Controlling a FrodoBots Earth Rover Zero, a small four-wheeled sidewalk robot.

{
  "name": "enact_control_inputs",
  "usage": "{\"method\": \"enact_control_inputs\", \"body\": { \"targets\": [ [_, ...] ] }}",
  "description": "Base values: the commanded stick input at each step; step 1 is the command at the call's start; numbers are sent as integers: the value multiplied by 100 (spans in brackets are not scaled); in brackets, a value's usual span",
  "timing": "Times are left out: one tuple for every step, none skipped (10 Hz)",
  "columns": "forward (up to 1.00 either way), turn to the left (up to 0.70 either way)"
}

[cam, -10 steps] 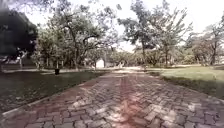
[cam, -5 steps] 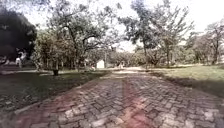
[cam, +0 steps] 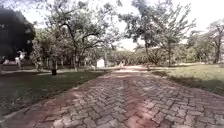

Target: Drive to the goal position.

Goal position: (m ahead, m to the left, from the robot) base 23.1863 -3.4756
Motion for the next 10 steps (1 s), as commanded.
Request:
{"method": "enact_control_inputs", "body": {
  "targets": [
    [70,-35],
    [70,-35],
    [70,-35],
    [70,-35],
    [70,-35],
    [70,-31],
    [70,-19],
    [70,-9],
    [70,-3],
    [70,0]
  ]
}}
